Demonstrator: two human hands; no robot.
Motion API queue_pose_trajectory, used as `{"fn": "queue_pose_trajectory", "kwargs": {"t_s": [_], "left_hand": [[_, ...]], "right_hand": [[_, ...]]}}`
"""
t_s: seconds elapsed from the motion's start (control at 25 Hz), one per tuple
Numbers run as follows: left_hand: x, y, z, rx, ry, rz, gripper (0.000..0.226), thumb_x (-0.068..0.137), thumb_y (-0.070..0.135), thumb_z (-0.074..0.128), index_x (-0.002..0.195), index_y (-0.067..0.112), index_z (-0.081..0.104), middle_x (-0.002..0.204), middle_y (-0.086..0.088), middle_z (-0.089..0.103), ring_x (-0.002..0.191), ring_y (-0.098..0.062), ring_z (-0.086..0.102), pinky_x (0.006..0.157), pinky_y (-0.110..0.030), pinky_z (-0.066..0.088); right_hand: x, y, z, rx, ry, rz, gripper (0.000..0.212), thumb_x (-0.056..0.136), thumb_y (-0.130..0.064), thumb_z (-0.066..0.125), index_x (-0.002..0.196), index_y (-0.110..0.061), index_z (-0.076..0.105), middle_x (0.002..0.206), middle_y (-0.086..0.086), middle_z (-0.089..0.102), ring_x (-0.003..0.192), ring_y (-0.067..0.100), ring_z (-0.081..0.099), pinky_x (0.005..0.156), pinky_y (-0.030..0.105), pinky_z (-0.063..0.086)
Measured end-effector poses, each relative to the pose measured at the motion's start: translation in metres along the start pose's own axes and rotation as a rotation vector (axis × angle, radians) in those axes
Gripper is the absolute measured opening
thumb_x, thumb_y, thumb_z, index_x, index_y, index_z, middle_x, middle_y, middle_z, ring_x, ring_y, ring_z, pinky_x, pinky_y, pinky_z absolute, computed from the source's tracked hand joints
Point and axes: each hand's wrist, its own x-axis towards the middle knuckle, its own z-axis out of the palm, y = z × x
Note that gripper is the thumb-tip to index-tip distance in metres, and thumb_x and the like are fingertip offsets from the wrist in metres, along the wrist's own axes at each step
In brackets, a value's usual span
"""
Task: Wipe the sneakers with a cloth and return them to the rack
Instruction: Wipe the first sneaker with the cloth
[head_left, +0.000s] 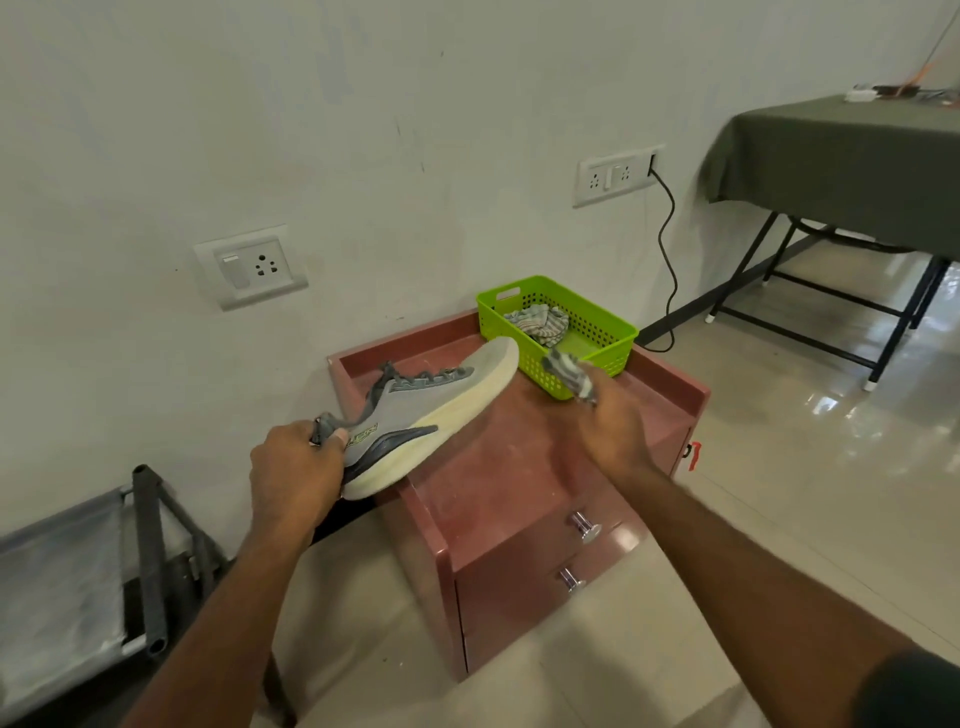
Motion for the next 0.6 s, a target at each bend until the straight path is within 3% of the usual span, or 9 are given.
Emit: {"fn": "queue_pose_trajectory", "kwargs": {"t_s": [0.08, 0.12, 0.2, 0.28, 0.32, 0.48, 0.52, 0.6], "left_hand": [[-0.003, 0.008, 0.002, 0.036, 0.0, 0.033, 0.027, 0.084, 0.04, 0.063, 0.077, 0.014, 0.069, 0.071, -0.008, 0.067, 0.069, -0.033, 0.067, 0.068, -0.044, 0.06], [-0.005, 0.014, 0.004, 0.05, -0.002, 0.052, 0.028, 0.088, 0.036, 0.064, 0.075, 0.012, 0.067, 0.068, -0.007, 0.065, 0.068, -0.032, 0.064, 0.067, -0.039, 0.056], [-0.009, 0.023, 0.014, 0.103, 0.024, 0.075, 0.03, 0.092, 0.031, 0.064, 0.073, 0.008, 0.065, 0.065, -0.005, 0.059, 0.064, -0.028, 0.055, 0.063, -0.033, 0.042], [-0.014, 0.03, 0.025, 0.142, 0.08, 0.07, 0.031, 0.094, 0.032, 0.062, 0.08, 0.005, 0.067, 0.071, -0.009, 0.062, 0.065, -0.027, 0.053, 0.063, -0.032, 0.035], [-0.014, 0.032, 0.032, 0.156, 0.111, 0.051, 0.035, 0.095, 0.035, 0.06, 0.085, 0.003, 0.069, 0.077, -0.013, 0.067, 0.069, -0.03, 0.056, 0.064, -0.033, 0.036], [-0.025, 0.052, 0.058, 0.152, 0.207, -0.016, 0.039, 0.098, 0.035, 0.056, 0.096, -0.002, 0.069, 0.09, -0.021, 0.069, 0.08, -0.037, 0.061, 0.068, -0.037, 0.043], [-0.027, 0.058, 0.065, 0.141, 0.229, -0.031, 0.037, 0.098, 0.033, 0.056, 0.099, -0.002, 0.068, 0.091, -0.021, 0.068, 0.082, -0.038, 0.062, 0.069, -0.038, 0.044], [-0.029, 0.066, 0.08, 0.129, 0.245, -0.043, 0.035, 0.098, 0.032, 0.057, 0.102, -0.001, 0.068, 0.093, -0.02, 0.069, 0.086, -0.039, 0.064, 0.073, -0.041, 0.049]], "right_hand": [[0.001, -0.006, -0.001, 0.122, 0.093, 0.067, 0.047, 0.093, 0.001, 0.052, 0.138, -0.014, 0.056, 0.125, 0.007, 0.067, 0.109, 0.023, 0.063, 0.077, 0.013, 0.039], [-0.003, -0.015, 0.002, 0.214, 0.059, 0.066, 0.046, 0.096, -0.003, 0.052, 0.141, -0.015, 0.054, 0.126, 0.004, 0.066, 0.106, 0.02, 0.063, 0.076, 0.013, 0.041], [-0.016, -0.034, 0.018, 0.324, -0.185, -0.068, 0.043, 0.099, -0.01, 0.052, 0.141, -0.017, 0.053, 0.132, 0.001, 0.063, 0.109, 0.014, 0.063, 0.082, 0.013, 0.046], [-0.033, -0.042, 0.031, 0.219, -0.448, -0.283, 0.041, 0.098, -0.008, 0.053, 0.138, -0.017, 0.057, 0.136, -0.001, 0.061, 0.119, 0.006, 0.056, 0.095, 0.009, 0.041], [-0.035, -0.043, 0.035, 0.162, -0.473, -0.348, 0.042, 0.096, -0.006, 0.053, 0.137, -0.019, 0.058, 0.135, -0.002, 0.062, 0.121, 0.003, 0.055, 0.097, 0.008, 0.038], [-0.02, -0.032, 0.029, 0.238, -0.287, -0.069, 0.034, 0.097, -0.016, 0.05, 0.126, -0.023, 0.065, 0.117, -0.007, 0.071, 0.108, 0.007, 0.064, 0.095, 0.032, 0.051], [-0.018, -0.032, 0.026, 0.245, -0.282, -0.017, 0.032, 0.097, -0.018, 0.049, 0.123, -0.024, 0.067, 0.111, -0.009, 0.072, 0.103, 0.008, 0.066, 0.092, 0.033, 0.053], [-0.019, -0.035, 0.021, 0.234, -0.353, 0.052, 0.029, 0.097, -0.02, 0.05, 0.12, -0.025, 0.067, 0.105, -0.009, 0.073, 0.094, 0.007, 0.067, 0.082, 0.025, 0.053]]}}
